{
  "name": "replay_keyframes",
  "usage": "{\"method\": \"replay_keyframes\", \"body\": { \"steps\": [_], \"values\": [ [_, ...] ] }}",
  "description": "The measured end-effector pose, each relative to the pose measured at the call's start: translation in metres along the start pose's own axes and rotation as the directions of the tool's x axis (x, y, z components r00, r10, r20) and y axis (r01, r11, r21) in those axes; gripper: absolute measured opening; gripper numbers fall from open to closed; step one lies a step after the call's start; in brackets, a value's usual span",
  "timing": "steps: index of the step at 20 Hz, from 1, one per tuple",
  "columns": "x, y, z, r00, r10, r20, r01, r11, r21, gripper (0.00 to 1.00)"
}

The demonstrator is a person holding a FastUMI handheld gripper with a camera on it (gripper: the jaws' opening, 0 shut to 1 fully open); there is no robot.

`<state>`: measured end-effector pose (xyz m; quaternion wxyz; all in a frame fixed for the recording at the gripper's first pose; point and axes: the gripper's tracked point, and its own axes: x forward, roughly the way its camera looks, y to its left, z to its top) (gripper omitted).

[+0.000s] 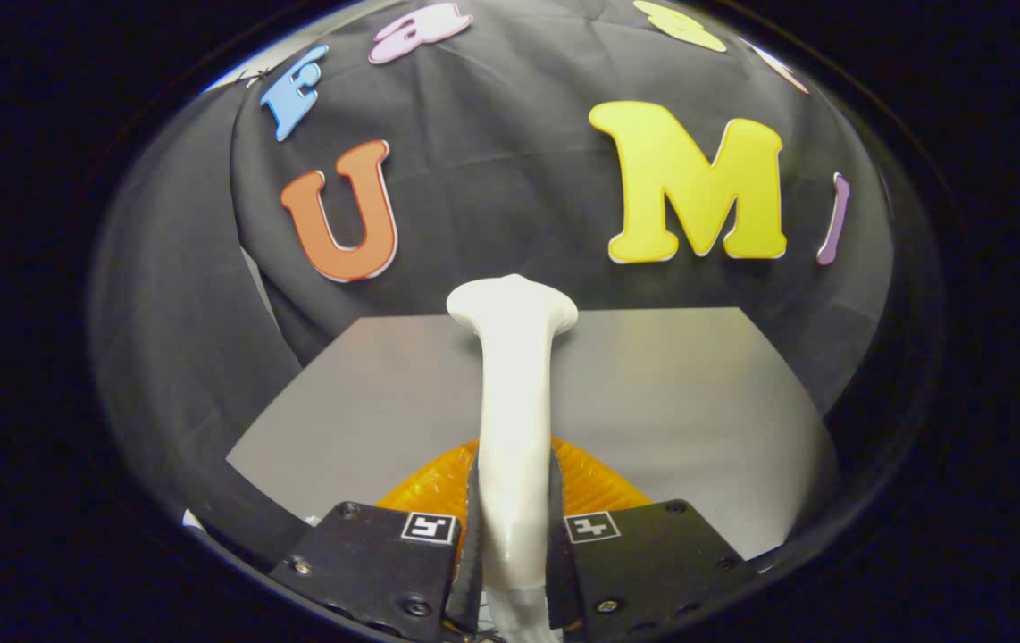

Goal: Iron the clothes twice with a garment steamer, once on the left side and once on the right side.

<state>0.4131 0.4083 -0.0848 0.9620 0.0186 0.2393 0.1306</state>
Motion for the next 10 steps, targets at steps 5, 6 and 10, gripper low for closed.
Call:
{"method": "replay_keyframes", "body": {
  "steps": [5, 6, 10],
  "values": [
    [-0.063, 0.008, 0.027, 0.991, 0.050, 0.126, -0.045, 0.998, -0.041, 0.31],
    [-0.079, 0.011, 0.031, 0.987, 0.066, 0.150, -0.060, 0.997, -0.041, 0.31],
    [-0.157, 0.013, 0.047, 0.961, 0.120, 0.251, -0.112, 0.993, -0.046, 0.31]
  ]
}}
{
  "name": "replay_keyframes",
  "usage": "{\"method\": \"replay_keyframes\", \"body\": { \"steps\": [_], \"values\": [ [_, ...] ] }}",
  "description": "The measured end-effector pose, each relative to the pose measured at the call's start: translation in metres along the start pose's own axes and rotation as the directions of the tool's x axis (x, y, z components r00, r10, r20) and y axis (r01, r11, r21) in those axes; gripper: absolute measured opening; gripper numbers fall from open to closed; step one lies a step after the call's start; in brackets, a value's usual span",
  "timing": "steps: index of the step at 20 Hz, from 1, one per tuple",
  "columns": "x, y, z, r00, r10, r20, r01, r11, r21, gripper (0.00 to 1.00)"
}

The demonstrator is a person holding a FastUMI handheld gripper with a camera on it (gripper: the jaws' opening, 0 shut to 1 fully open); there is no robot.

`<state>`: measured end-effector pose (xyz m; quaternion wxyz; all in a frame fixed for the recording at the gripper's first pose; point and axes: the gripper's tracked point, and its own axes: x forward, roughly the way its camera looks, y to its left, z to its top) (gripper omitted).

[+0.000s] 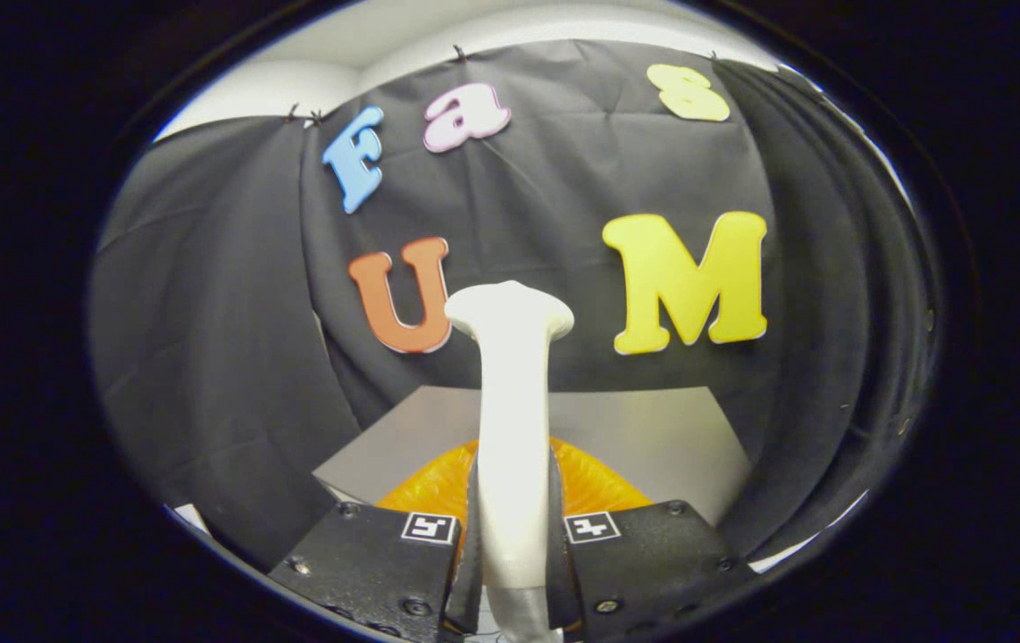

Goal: Iron the clothes twice with a garment steamer, once on the left side and once on the right side.

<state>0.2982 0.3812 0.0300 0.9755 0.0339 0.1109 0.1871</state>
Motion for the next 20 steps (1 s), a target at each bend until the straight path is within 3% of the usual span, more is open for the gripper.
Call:
{"method": "replay_keyframes", "body": {
  "steps": [8, 13, 20],
  "values": [
    [-0.150, -0.010, 0.066, 0.977, 0.037, 0.212, -0.046, 0.998, 0.041, 0.31],
    [-0.230, -0.064, 0.090, 0.949, -0.063, 0.310, 0.030, 0.994, 0.108, 0.31],
    [-0.295, -0.160, 0.115, 0.885, -0.226, 0.407, 0.173, 0.971, 0.163, 0.31]
  ]
}}
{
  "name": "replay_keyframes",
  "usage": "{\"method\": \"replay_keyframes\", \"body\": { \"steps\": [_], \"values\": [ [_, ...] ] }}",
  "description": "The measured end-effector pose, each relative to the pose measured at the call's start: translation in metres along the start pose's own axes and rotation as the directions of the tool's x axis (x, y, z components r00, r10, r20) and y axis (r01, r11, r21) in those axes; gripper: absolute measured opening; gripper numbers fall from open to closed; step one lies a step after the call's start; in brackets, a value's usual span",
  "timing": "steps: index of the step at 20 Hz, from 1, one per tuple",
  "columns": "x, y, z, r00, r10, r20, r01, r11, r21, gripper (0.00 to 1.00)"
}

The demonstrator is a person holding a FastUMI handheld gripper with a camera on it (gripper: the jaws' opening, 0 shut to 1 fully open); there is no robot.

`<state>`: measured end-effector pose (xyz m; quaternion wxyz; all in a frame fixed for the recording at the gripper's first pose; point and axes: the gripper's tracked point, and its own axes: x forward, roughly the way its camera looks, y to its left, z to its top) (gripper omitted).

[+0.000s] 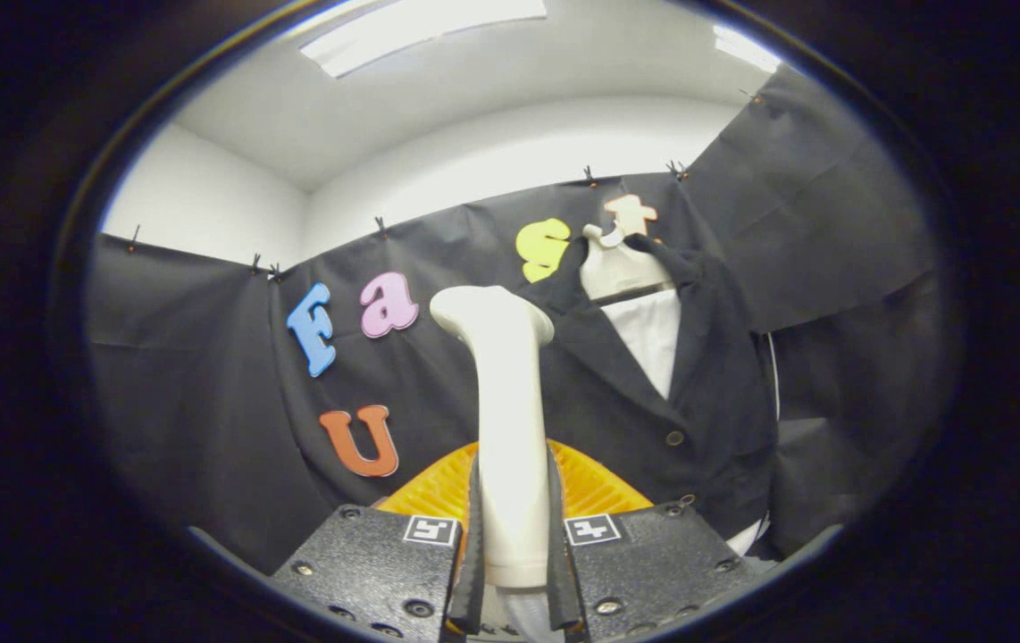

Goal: Iron the clothes twice with a garment steamer, once on the left side and once on the right side.

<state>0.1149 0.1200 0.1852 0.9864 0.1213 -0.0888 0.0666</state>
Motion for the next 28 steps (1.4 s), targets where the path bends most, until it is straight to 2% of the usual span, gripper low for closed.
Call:
{"method": "replay_keyframes", "body": {
  "steps": [8, 17, 28],
  "values": [
    [0.038, -0.064, 0.026, 0.996, -0.078, 0.045, 0.081, 0.995, -0.061, 0.30],
    [0.084, -0.073, -0.016, 0.993, -0.111, -0.028, 0.103, 0.975, -0.196, 0.30],
    [0.086, -0.088, -0.055, 0.983, -0.167, -0.073, 0.143, 0.956, -0.255, 0.31]
  ]
}}
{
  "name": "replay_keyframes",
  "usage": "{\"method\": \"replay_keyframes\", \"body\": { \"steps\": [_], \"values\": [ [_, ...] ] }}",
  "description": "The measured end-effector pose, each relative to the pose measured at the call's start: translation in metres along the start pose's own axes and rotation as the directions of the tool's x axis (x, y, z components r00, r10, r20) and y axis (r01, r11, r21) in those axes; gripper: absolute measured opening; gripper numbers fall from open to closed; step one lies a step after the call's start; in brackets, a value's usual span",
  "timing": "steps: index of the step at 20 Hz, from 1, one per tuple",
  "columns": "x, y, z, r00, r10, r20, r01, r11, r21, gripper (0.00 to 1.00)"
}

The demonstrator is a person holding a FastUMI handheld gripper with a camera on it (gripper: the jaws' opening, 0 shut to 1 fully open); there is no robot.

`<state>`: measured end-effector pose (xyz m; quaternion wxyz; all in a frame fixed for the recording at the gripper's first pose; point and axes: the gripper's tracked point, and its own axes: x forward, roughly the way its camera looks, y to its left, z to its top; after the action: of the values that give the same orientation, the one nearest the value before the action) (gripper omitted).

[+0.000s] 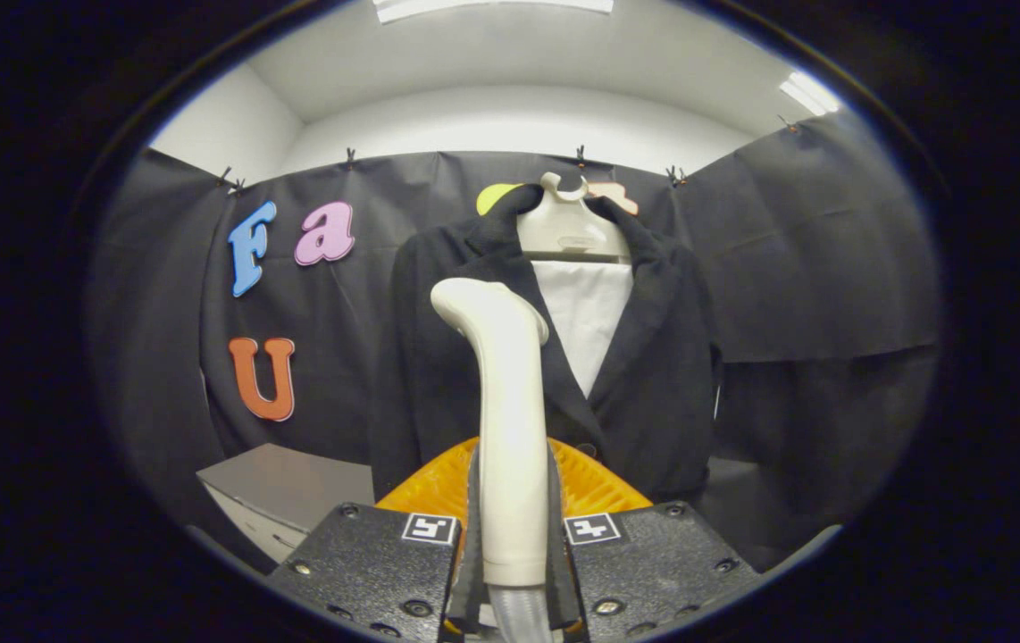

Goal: Iron the clothes twice with a garment steamer, once on the left side and once on the right side.

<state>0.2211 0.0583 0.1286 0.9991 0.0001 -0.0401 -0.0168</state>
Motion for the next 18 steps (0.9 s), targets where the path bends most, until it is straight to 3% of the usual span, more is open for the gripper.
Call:
{"method": "replay_keyframes", "body": {
  "steps": [18],
  "values": [
    [-0.031, -0.026, -0.087, 0.989, -0.057, -0.137, 0.051, 0.998, -0.045, 0.31]
  ]
}}
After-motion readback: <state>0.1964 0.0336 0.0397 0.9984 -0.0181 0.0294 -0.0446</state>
